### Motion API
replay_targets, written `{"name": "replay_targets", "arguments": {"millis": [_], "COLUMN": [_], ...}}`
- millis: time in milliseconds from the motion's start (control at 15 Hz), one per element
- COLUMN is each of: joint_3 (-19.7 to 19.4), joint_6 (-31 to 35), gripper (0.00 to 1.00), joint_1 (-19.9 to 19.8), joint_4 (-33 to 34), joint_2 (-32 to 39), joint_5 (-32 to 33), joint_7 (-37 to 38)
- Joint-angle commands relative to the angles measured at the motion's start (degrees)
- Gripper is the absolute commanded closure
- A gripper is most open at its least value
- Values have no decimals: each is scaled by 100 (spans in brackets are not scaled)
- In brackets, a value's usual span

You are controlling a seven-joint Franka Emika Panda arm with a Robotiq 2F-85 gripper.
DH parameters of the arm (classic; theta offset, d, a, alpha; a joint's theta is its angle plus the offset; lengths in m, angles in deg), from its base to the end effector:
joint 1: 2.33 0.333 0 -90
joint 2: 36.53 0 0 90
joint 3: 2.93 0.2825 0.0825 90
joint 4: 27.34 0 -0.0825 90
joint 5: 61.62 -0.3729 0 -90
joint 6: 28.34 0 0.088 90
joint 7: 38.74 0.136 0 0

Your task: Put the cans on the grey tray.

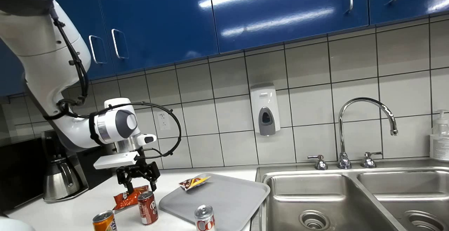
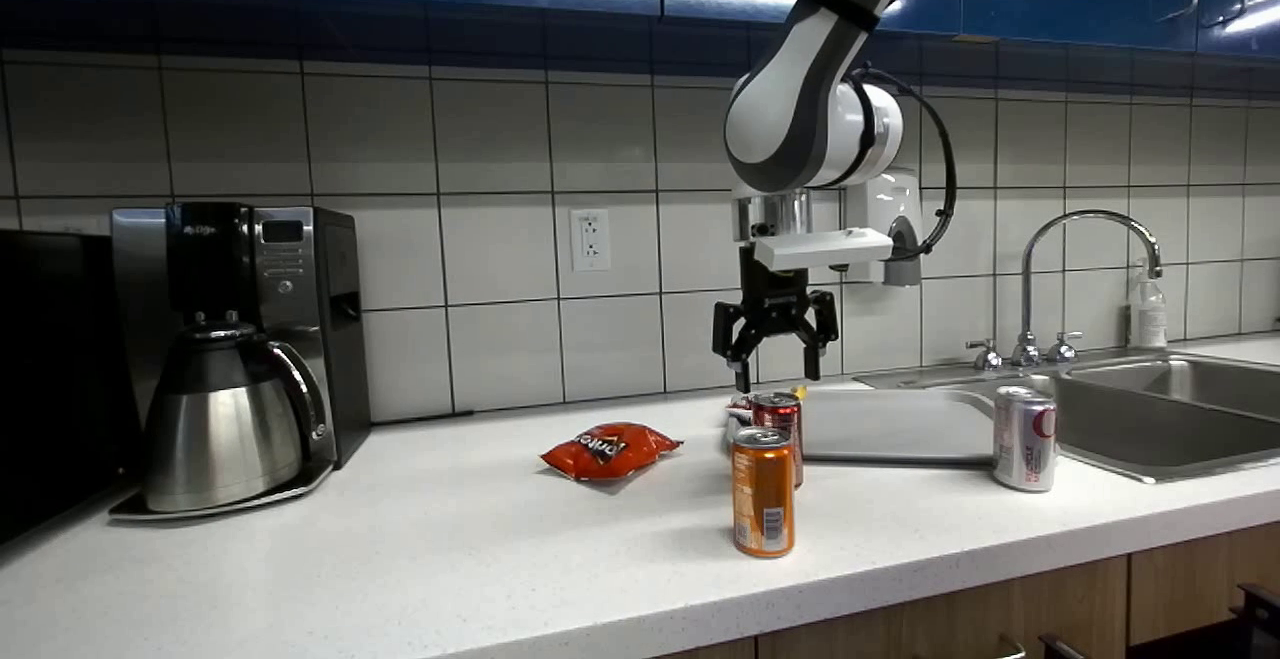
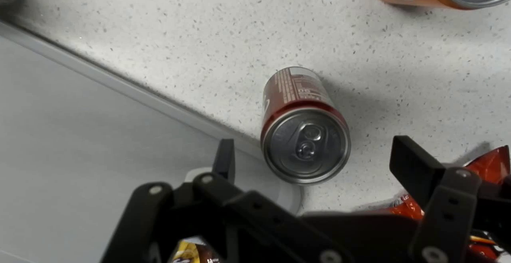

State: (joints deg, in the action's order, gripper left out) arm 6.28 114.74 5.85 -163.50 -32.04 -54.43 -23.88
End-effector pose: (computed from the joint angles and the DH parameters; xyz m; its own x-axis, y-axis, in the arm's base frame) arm 0.4758 0.1485 0.2405 0.9881 0.1429 0.0565 0.1399 -0.9887 0.0543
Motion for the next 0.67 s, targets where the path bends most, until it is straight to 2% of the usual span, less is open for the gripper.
{"name": "replay_targets", "arguments": {"millis": [0,600], "joint_3": [-91,-204], "joint_6": [31,59], "gripper": [0,0], "joint_1": [96,211], "joint_4": [163,337], "joint_2": [227,612], "joint_5": [210,215], "joint_7": [279,332]}}
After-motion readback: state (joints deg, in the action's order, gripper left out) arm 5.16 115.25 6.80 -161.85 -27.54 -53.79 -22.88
